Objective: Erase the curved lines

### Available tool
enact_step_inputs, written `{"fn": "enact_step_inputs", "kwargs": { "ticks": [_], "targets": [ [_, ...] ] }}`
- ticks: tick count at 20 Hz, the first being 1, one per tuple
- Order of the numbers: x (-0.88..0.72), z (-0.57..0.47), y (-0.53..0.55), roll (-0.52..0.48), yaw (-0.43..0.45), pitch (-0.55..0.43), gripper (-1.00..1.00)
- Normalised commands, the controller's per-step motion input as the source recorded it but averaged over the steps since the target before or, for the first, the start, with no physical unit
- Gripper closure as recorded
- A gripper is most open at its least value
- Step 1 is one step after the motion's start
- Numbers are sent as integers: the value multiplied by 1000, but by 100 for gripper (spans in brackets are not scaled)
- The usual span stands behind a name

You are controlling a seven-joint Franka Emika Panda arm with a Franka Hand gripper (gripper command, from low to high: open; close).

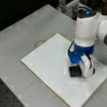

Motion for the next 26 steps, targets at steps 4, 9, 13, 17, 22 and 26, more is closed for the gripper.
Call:
{"fn": "enact_step_inputs", "kwargs": {
  "ticks": [4,9,13,17,22,26],
  "targets": [
    [225,-617,414,36,-260,-126,100],
    [269,-619,421,21,-249,-106,100],
    [331,-663,428,26,-210,-109,100],
    [345,-688,400,24,-190,-111,100],
    [314,-688,383,16,-184,-102,100],
    [314,-682,401,20,-182,-101,100]
  ]
}}
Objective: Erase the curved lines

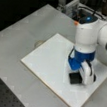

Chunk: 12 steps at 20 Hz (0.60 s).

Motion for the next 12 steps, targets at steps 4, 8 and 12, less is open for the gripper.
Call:
{"fn": "enact_step_inputs", "kwargs": {
  "ticks": [4,8,12],
  "targets": [
    [322,-693,412,28,-189,-108,100],
    [278,-660,379,13,-190,-87,100],
    [153,-505,271,-23,-154,-4,100]
  ]
}}
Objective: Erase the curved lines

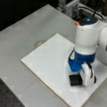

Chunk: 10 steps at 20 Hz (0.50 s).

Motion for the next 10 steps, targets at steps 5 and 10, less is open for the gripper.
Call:
{"fn": "enact_step_inputs", "kwargs": {
  "ticks": [5,10],
  "targets": [
    [1,-231,94,-89,-104,85,100],
    [-201,99,-179,-163,-1,141,100]
  ]
}}
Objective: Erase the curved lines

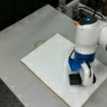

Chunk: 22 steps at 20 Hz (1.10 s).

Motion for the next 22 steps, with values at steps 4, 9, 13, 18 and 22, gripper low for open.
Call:
{"fn": "enact_step_inputs", "kwargs": {
  "ticks": [4,9,13,18,22],
  "targets": [
    [-154,305,-279,-181,95,163,100],
    [111,418,-216,-151,143,198,100],
    [269,334,-87,-79,127,247,100],
    [228,332,-174,-95,184,292,100],
    [219,429,-299,-133,312,323,100]
  ]
}}
